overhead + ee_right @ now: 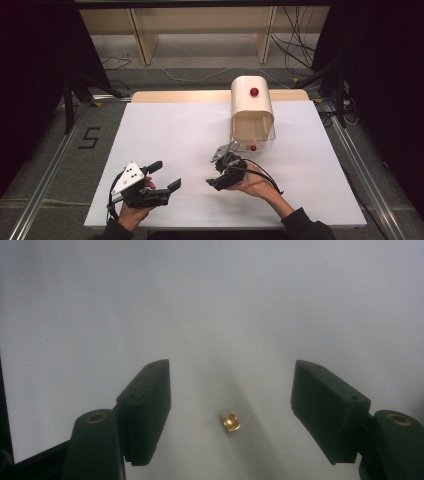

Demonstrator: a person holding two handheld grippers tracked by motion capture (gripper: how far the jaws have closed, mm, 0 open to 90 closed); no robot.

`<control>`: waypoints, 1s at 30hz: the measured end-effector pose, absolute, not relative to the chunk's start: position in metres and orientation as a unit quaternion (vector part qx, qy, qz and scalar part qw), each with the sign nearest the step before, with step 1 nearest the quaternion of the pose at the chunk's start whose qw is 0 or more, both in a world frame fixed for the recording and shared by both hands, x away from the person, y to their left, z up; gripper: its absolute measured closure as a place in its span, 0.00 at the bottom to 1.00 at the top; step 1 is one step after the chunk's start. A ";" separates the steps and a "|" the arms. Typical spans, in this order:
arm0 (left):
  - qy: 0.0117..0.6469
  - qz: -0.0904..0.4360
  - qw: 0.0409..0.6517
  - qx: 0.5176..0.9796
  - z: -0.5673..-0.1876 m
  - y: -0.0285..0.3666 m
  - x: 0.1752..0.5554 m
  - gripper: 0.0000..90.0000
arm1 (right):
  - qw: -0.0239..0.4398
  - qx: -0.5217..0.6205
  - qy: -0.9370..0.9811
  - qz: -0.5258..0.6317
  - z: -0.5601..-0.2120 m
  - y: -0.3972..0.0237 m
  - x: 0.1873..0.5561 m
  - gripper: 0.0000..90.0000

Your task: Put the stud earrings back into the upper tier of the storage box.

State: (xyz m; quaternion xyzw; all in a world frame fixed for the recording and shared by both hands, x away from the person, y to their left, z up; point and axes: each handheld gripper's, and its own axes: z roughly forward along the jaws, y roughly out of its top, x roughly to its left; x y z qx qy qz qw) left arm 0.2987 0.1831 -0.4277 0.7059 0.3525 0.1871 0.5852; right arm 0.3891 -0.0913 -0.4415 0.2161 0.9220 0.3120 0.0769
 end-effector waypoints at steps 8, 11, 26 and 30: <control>0.353 0.186 0.585 0.706 -0.428 0.183 0.299 0.13 | 0.074 0.225 0.928 0.287 -0.453 -0.093 0.394 0.38; 0.353 0.186 0.585 0.706 -0.428 0.183 0.299 0.13 | 0.071 0.223 0.932 0.276 -0.457 -0.091 0.394 0.46; 0.352 0.185 0.585 0.707 -0.428 0.183 0.299 0.13 | 0.057 0.210 0.944 0.250 -0.472 -0.087 0.395 0.77; 0.352 0.184 0.585 0.707 -0.428 0.183 0.299 0.13 | 0.056 0.200 0.946 0.247 -0.472 -0.086 0.393 0.85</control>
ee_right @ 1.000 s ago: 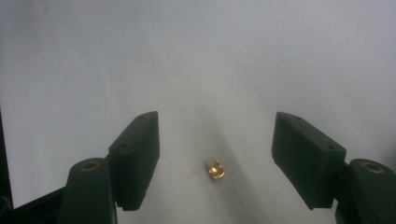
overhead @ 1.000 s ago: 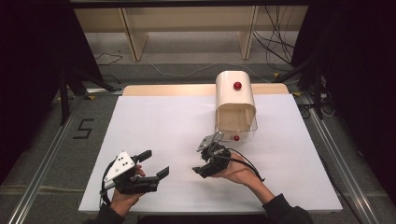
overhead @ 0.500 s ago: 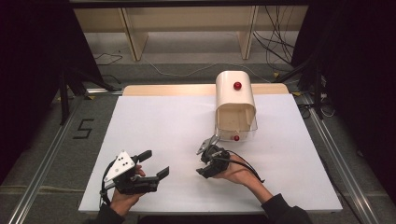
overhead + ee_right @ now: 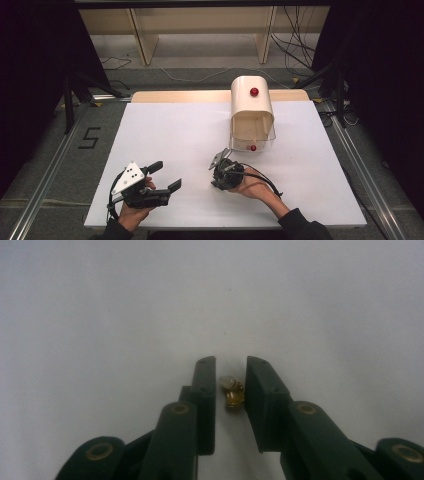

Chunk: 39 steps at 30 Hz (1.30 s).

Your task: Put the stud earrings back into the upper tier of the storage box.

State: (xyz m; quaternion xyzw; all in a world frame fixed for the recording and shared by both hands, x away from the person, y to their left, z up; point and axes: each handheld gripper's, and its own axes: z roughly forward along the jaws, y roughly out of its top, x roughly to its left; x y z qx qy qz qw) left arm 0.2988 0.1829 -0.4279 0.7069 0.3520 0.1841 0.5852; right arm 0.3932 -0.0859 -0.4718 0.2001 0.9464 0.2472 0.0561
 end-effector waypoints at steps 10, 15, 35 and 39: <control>0.352 0.186 0.585 0.706 -0.427 0.183 0.299 0.13 | 0.051 0.208 0.943 0.254 -0.471 -0.088 0.395 0.90; 0.353 0.186 0.585 0.706 -0.428 0.183 0.299 0.13 | 0.046 0.208 0.938 0.274 -0.459 -0.092 0.393 0.90; 0.353 0.186 0.585 0.706 -0.428 0.183 0.299 0.13 | 0.063 0.200 0.910 0.357 -0.404 -0.111 0.386 0.90; 0.353 0.187 0.584 0.706 -0.428 0.183 0.299 0.13 | 0.069 0.202 0.907 0.364 -0.398 -0.115 0.386 0.90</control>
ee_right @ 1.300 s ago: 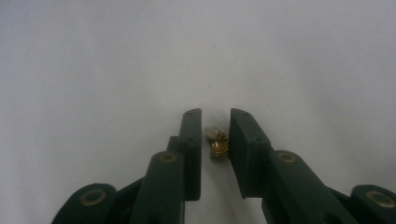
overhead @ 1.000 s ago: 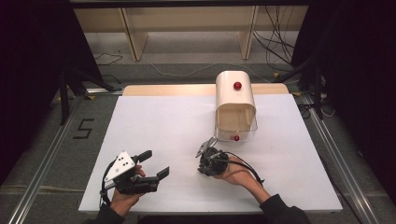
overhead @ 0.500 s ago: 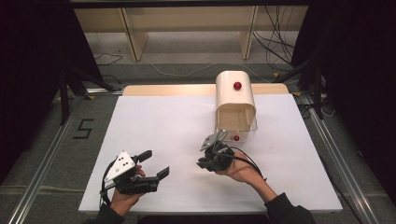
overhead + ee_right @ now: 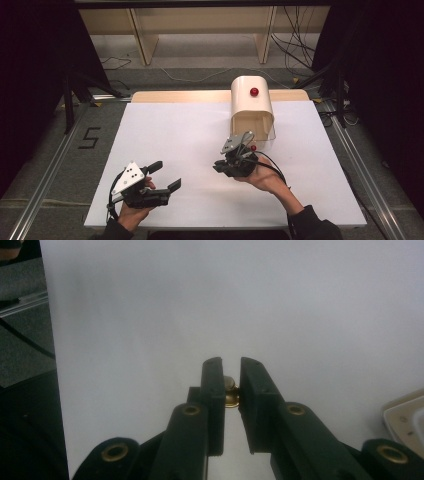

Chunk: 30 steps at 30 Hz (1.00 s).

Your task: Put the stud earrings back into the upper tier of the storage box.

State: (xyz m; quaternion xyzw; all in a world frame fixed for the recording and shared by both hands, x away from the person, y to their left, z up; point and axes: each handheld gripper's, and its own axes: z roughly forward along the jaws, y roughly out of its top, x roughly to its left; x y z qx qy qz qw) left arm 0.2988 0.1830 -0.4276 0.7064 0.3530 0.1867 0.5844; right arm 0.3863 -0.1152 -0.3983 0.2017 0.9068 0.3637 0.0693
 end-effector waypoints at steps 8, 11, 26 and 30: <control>0.352 0.187 0.584 0.707 -0.428 0.183 0.299 0.13 | 0.083 0.207 0.898 0.379 -0.385 -0.125 0.387 0.90; 0.353 0.187 0.585 0.706 -0.428 0.183 0.299 0.13 | 0.085 0.210 0.896 0.382 -0.382 -0.127 0.387 0.90; 0.353 0.187 0.583 0.707 -0.428 0.183 0.299 0.13 | 0.102 0.229 0.873 0.419 -0.362 -0.145 0.389 0.90; 0.352 0.187 0.584 0.707 -0.428 0.183 0.299 0.13 | 0.112 0.241 0.858 0.439 -0.352 -0.156 0.390 0.90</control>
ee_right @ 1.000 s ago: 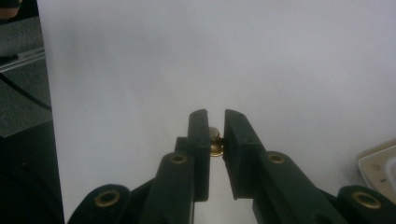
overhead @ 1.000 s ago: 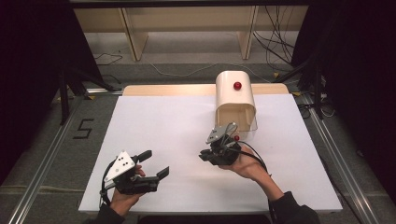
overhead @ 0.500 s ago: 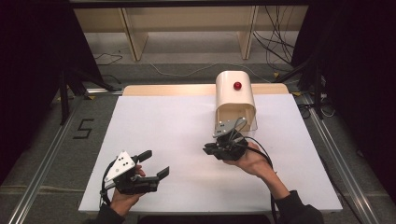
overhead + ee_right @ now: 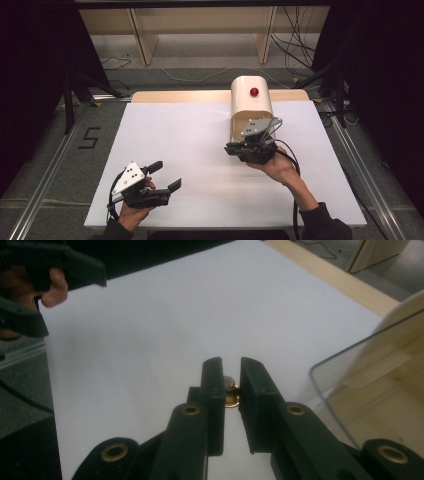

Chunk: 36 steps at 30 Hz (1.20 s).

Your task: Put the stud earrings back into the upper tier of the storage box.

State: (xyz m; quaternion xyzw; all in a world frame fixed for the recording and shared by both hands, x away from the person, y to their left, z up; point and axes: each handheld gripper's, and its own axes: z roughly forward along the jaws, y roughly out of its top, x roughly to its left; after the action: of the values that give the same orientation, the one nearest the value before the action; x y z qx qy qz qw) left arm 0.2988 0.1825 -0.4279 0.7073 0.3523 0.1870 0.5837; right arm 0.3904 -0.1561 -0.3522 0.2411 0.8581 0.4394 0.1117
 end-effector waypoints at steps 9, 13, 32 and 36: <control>0.353 0.186 0.584 0.707 -0.428 0.182 0.299 0.13 | 0.152 0.287 0.820 0.471 -0.335 -0.188 0.397 0.90; 0.353 0.186 0.585 0.706 -0.428 0.182 0.299 0.13 | 0.165 0.310 0.809 0.473 -0.334 -0.199 0.402 0.90; 0.353 0.186 0.583 0.708 -0.428 0.182 0.299 0.13 | 0.187 0.350 0.798 0.454 -0.345 -0.213 0.415 0.87; 0.353 0.186 0.583 0.708 -0.428 0.182 0.299 0.13 | 0.184 0.351 0.796 0.458 -0.344 -0.213 0.415 0.81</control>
State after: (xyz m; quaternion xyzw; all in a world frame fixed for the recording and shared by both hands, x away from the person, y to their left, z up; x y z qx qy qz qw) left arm 0.2994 0.1825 -0.4283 0.7077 0.3532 0.1862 0.5829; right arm 0.4145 -0.2130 -0.3443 0.3510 0.7958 0.4581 0.1835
